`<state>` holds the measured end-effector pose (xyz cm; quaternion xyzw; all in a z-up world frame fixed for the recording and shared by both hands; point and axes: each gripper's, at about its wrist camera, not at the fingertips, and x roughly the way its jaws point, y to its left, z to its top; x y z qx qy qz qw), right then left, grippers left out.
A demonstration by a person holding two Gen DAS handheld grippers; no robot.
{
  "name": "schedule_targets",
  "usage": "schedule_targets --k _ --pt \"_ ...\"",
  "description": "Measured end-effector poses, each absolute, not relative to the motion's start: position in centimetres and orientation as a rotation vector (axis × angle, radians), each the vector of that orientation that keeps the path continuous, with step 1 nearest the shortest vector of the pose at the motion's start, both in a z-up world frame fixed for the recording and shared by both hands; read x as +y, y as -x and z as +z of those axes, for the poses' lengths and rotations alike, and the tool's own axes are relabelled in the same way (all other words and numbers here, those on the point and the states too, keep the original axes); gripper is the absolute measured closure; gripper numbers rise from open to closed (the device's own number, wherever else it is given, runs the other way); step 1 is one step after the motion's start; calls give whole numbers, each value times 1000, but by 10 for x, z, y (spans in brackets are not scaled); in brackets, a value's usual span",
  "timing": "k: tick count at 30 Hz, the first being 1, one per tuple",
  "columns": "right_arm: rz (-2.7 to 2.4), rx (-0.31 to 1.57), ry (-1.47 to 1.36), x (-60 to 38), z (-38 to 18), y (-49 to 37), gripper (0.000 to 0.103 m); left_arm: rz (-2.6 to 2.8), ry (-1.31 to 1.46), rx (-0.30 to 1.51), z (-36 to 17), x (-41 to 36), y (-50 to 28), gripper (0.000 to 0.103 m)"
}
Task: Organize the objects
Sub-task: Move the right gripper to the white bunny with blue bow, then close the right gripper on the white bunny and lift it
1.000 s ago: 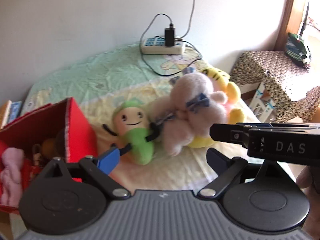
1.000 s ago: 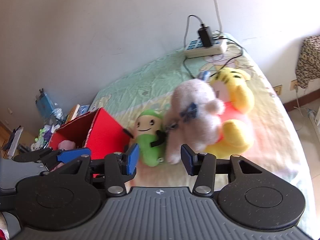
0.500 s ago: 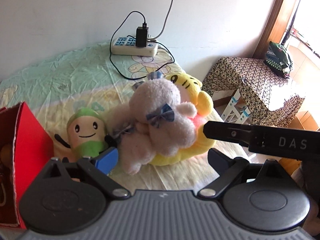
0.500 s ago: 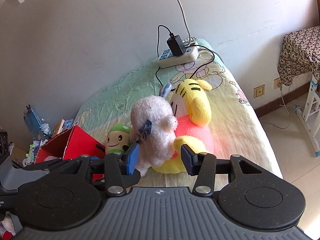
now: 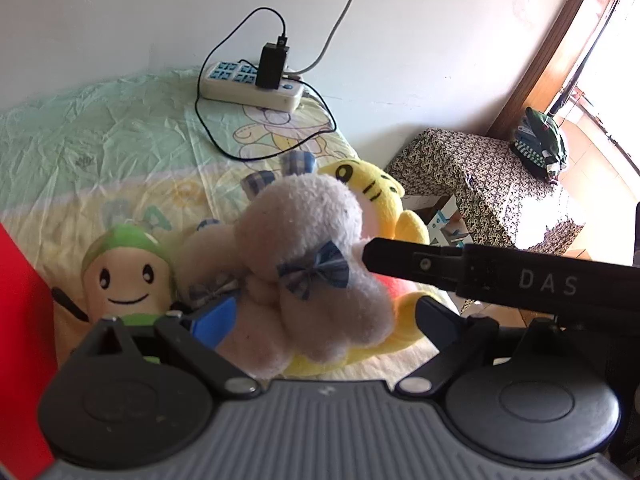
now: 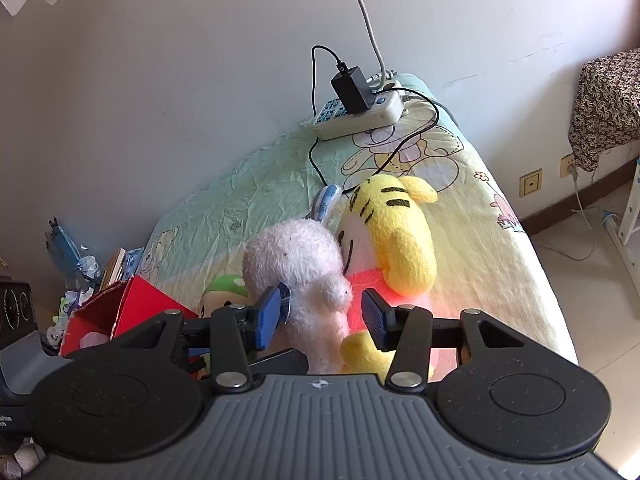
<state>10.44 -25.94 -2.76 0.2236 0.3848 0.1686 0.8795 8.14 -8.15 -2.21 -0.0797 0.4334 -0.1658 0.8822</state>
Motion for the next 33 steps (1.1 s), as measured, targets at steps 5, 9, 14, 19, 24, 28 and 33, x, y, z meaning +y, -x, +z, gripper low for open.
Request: schedule_targets --k 5,9,14,19,24,28,33 --pt "364 824 -473 -256 -36 -119 54 -382 194 911 -33 -80 -97 7" --pt "393 828 -469 -251 -41 -128 55 -406 214 931 -42 -78 -107 10" --pt "435 840 -489 -245 -50 -138 55 -412 211 947 -50 -79 -117 14" --pt "470 861 -567 -249 -55 -142 59 -417 196 944 -49 -79 -118 19" --pt "486 848 -533 -245 -48 -137 62 -428 181 930 -44 -81 -112 29" --pt "504 839 -526 -245 -43 -132 63 -431 162 917 -39 -83 -103 33" --pt "521 843 -534 -246 -39 -122 63 -437 140 900 -32 -85 -87 38"
